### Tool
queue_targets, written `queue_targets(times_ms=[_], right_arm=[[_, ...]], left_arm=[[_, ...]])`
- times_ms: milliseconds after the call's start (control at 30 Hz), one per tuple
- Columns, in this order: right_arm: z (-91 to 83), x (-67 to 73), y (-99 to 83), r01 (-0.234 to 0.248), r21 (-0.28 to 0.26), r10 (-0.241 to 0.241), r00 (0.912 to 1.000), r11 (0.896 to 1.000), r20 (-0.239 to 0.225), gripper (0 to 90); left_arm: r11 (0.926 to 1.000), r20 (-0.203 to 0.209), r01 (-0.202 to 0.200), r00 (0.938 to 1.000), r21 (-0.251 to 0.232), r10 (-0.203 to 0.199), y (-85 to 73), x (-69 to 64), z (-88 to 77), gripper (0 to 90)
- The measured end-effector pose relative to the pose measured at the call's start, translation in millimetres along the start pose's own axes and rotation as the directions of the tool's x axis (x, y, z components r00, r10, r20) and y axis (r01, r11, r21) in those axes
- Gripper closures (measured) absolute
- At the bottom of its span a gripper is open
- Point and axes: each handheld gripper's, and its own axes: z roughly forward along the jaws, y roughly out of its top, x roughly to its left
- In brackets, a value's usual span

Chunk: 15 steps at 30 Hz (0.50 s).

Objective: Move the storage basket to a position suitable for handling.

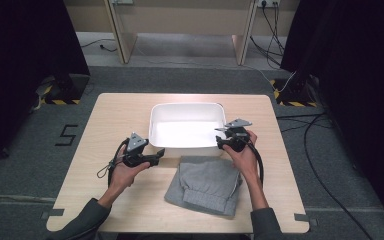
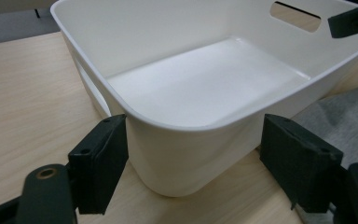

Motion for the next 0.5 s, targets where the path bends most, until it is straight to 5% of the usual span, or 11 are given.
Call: queue_targets(times_ms=[100, 300, 500], right_arm=[[-3.9, -3.6, -5.1, 0.0, -0.013, 0.0, 0.9994, 1.0, -0.033, 44.0], [-10.9, -7.1, -9.8, 0.055, 0.004, -0.055, 0.9983, 0.998, -0.02, 47.4], [-13.7, -8.4, -9.2, 0.054, 0.029, -0.054, 0.9983, 0.998, -0.02, 47.8]], left_arm=[[0.9999, 0.011, 0.012, 0.9999, 0.001, -0.012, 2.6, -1.8, 3.0, 23.6], [0.9997, 0.025, -0.02, 0.9995, 0.011, 0.02, 3.2, -10.6, 2.4, 23.7], [0.9994, 0.032, -0.033, 0.999, 0.009, 0.032, 2.9, -14.3, 2.4, 23.8]])
